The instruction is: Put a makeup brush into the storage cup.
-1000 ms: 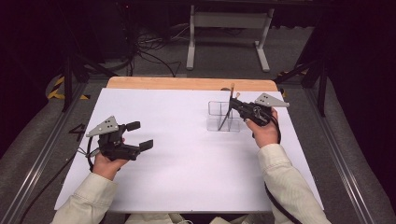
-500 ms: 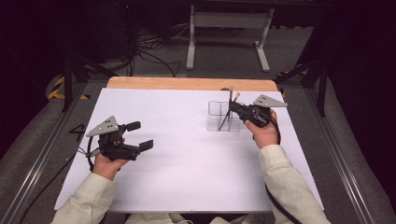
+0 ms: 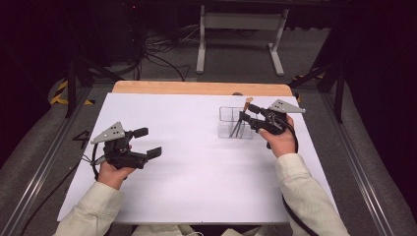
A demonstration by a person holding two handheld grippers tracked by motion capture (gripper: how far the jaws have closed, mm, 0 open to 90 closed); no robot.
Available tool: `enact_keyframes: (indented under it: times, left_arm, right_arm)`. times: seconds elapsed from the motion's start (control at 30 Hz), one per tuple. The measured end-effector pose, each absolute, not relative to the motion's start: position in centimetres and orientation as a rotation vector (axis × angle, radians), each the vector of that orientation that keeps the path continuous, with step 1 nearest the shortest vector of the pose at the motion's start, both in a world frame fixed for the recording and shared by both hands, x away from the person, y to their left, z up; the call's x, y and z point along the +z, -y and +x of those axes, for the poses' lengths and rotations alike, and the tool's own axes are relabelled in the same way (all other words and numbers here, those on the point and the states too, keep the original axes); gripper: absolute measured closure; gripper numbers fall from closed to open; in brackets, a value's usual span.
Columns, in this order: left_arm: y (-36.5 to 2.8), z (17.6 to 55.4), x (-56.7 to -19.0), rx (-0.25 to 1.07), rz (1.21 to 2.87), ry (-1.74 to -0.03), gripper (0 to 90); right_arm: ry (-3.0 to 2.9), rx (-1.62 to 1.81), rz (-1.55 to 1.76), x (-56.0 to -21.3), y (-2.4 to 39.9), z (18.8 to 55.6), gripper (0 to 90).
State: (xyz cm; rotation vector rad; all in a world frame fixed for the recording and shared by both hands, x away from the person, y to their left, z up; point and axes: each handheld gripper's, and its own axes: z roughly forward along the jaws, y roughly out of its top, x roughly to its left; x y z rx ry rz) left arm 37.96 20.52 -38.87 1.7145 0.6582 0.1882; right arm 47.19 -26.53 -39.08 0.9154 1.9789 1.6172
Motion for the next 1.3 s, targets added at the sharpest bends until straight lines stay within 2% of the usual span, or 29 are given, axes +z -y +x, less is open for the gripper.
enact_keyframes:
  times: [0.4,0.5,0.93,1.3]
  left_arm:
    - [-21.1,37.7,-38.7,0.197,1.705,-0.653,3.0]
    - [-21.4,37.5,-38.7,0.203,1.701,-0.652,2.9]
    - [-23.1,36.0,-38.5,0.234,1.671,-0.647,2.7]
    - [-24.3,35.5,-39.0,0.253,1.653,-0.639,2.4]
  right_arm:
    - [-1.983,1.576,0.837,-36.6,27.4,44.9,19.8]
    - [-1.994,1.569,0.829,-35.9,27.7,44.1,17.5]
    - [-2.004,1.542,0.845,-34.1,30.0,41.2,15.7]
    - [-1.980,1.545,0.893,-34.1,32.2,39.4,13.6]
